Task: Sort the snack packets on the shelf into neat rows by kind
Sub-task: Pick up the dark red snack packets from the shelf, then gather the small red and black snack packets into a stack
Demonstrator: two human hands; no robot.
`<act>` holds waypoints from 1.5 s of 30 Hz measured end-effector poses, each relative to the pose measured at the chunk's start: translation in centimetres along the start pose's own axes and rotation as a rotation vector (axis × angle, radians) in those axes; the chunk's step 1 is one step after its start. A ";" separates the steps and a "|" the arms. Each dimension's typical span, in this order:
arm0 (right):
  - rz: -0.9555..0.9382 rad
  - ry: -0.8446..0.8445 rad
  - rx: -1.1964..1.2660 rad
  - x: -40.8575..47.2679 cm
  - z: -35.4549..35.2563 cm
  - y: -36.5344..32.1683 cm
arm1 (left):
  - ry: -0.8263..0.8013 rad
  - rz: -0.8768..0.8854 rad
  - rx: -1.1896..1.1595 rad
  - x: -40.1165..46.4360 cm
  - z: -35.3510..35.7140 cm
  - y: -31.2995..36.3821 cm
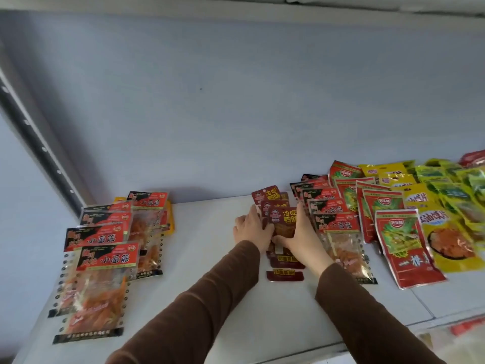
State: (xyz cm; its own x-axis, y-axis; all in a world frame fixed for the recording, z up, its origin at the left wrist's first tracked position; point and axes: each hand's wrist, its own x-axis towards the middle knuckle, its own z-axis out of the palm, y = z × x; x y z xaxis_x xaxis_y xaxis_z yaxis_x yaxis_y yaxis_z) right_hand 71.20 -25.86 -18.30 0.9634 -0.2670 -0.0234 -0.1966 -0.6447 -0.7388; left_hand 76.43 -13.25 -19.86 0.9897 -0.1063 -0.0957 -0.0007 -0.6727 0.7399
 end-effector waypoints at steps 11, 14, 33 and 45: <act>-0.479 0.033 0.024 -4.6 3.1 -8.0 | 0.227 0.400 -0.025 -9.3 -9.7 -5.6; -0.383 -0.311 0.351 -6.5 6.9 -11.9 | 0.390 0.455 0.080 -12.3 -15.4 -10.3; 0.035 -0.604 0.765 -6.4 18.8 -20.3 | 0.587 -0.107 -0.297 -11.2 -22.4 -24.7; -0.324 -0.443 0.629 -9.4 20.7 -20.7 | 0.660 0.036 -0.681 -12.8 -22.5 -23.5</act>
State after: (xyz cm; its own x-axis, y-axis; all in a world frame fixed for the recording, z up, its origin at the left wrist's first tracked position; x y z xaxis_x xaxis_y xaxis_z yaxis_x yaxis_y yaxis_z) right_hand 69.96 4.80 -16.76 0.9630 0.2541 0.0898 0.1149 -0.0853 -0.9897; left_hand 67.00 20.39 -20.97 0.8721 0.4566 0.1762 -0.1554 -0.0831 0.9844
